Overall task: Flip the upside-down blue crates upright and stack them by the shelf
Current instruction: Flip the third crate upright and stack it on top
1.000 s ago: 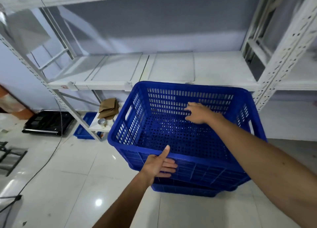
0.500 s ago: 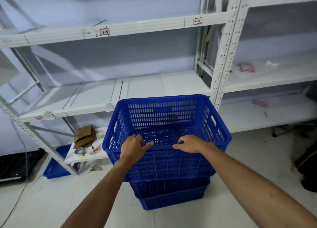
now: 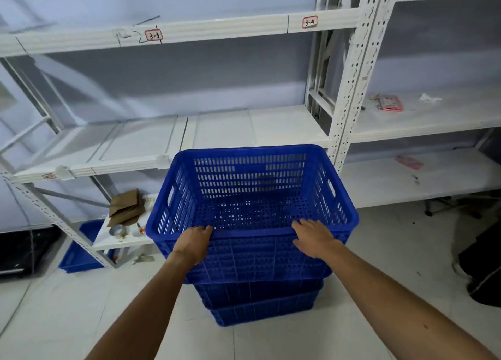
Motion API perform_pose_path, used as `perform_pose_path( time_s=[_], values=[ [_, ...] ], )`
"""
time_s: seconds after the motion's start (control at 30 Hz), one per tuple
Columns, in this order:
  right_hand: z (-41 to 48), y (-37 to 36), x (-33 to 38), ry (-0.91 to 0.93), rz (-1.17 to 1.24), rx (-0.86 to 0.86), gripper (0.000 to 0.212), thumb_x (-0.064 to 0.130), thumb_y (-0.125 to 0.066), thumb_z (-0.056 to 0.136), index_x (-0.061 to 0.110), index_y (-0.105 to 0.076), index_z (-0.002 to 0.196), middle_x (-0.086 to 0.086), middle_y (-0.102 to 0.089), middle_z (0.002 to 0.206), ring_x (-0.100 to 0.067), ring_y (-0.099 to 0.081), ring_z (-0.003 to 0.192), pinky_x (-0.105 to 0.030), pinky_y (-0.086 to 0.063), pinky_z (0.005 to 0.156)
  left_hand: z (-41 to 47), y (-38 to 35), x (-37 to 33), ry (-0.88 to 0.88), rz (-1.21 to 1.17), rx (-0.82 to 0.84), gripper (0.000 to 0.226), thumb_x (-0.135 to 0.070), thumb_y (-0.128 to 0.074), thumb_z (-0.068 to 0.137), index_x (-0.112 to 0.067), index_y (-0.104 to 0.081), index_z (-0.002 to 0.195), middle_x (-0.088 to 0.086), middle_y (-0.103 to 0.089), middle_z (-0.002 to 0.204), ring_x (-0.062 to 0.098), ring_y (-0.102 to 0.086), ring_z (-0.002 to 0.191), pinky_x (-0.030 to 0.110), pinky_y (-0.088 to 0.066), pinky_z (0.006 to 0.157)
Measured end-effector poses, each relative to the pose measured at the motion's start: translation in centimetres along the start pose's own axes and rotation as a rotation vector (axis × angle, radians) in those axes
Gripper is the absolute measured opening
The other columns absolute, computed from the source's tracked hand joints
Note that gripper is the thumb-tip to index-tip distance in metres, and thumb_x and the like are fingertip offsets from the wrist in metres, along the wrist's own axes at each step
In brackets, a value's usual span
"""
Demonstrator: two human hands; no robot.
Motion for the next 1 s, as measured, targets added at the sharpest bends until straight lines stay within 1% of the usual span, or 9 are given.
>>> perform_pose_path(
  time_s=[0.1,0.17,0.23,0.4,0.63,0.7,0.77,0.83,1.0],
  values=[
    [1.5,-0.2,-0.6,0.074,-0.046,-0.050,0.043,0.036,-0.052,0.099,0.012,-0.045,0.134,-0.008,-0.062,0.105,-0.026,-0.058,0.089,-0.041,-0.051,0.080,0.6,-0.5,-0.1,0.019,0.104,0.007,0.032,-0.011,-0.048,0.093,-0.010,-0.050,0.126,0.011,-0.067,0.113,0.032,-0.066,0.100,0.042,-0.053,0.085],
    [2.4,0.1,-0.7,0.135,-0.066,-0.052,0.041,0.038,-0.055,0.098,0.012,-0.047,0.128,-0.003,-0.053,0.079,-0.024,-0.051,0.075,-0.037,-0.047,0.067,1.3,-0.5,0.1,0.035,0.128,0.017,0.031,-0.011,-0.048,0.093,-0.011,-0.050,0.125,0.010,-0.068,0.114,0.031,-0.067,0.100,0.042,-0.053,0.085],
    [2.9,0.5,-0.7,0.199,-0.100,-0.058,0.039,0.041,-0.055,0.098,0.012,-0.050,0.125,0.003,-0.038,0.067,-0.024,-0.047,0.070,-0.035,-0.041,0.063,1.7,-0.4,0.2,0.050,0.143,0.020,0.030,-0.012,-0.048,0.094,-0.012,-0.051,0.123,0.009,-0.068,0.113,0.030,-0.067,0.099,0.042,-0.053,0.085],
    [3.3,0.7,-1.7,0.257,-0.120,-0.090,0.046,0.051,-0.052,0.096,0.014,-0.052,0.123,0.004,-0.036,0.063,-0.022,-0.048,0.067,-0.033,-0.039,0.064,2.0,-0.6,-0.5,0.101,0.187,0.057,0.026,-0.009,-0.047,0.094,-0.011,-0.054,0.120,0.009,-0.069,0.112,0.030,-0.066,0.100,0.041,-0.053,0.085],
    [4.3,0.7,-2.2,0.269,-0.089,-0.080,0.050,0.054,-0.056,0.092,0.017,-0.056,0.126,-0.007,-0.067,0.093,-0.026,-0.062,0.082,-0.039,-0.050,0.074,2.6,-0.6,-0.2,0.089,0.197,0.063,0.025,-0.012,-0.050,0.094,-0.015,-0.060,0.117,0.006,-0.068,0.116,0.028,-0.066,0.104,0.040,-0.053,0.090],
    [4.4,0.8,-2.0,0.284,-0.088,-0.058,0.047,0.051,-0.058,0.093,0.015,-0.061,0.123,-0.006,-0.064,0.085,-0.025,-0.060,0.078,-0.037,-0.050,0.071,2.6,-0.5,-0.2,0.083,0.213,0.062,0.025,-0.012,-0.049,0.094,-0.015,-0.059,0.117,0.006,-0.068,0.116,0.028,-0.066,0.104,0.039,-0.053,0.089],
    [4.6,1.0,-2.1,0.293,-0.107,-0.053,0.042,0.049,-0.058,0.094,0.013,-0.065,0.116,0.000,-0.052,0.070,-0.022,-0.052,0.070,-0.032,-0.044,0.060,2.8,-0.5,-0.3,0.086,0.239,0.069,0.025,-0.010,-0.046,0.095,-0.015,-0.059,0.116,0.007,-0.068,0.115,0.029,-0.066,0.103,0.040,-0.051,0.088],
    [4.8,1.2,-2.3,0.290,-0.118,-0.055,0.039,0.046,-0.058,0.095,0.012,-0.066,0.113,0.004,-0.040,0.064,-0.021,-0.049,0.069,-0.032,-0.040,0.058,2.8,-0.4,-0.7,0.079,0.263,0.074,0.023,-0.011,-0.044,0.097,-0.014,-0.058,0.114,0.008,-0.068,0.113,0.030,-0.065,0.102,0.040,-0.050,0.086],
    [5.4,1.2,-2.9,0.266,-0.116,-0.046,0.032,0.040,-0.057,0.096,0.013,-0.066,0.111,0.001,-0.050,0.072,-0.020,-0.047,0.073,-0.033,-0.042,0.065,3.2,-0.1,-1.1,0.083,0.289,0.057,0.021,-0.015,-0.044,0.100,-0.014,-0.058,0.115,0.008,-0.068,0.112,0.029,-0.066,0.102,0.040,-0.049,0.083]
  ],
)
Point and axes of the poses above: each hand's wrist, its own z-axis towards the middle knuckle, its own y-axis out of the back of the hand, x = y × z, the point moved 10 cm from there along z, towards the middle knuckle
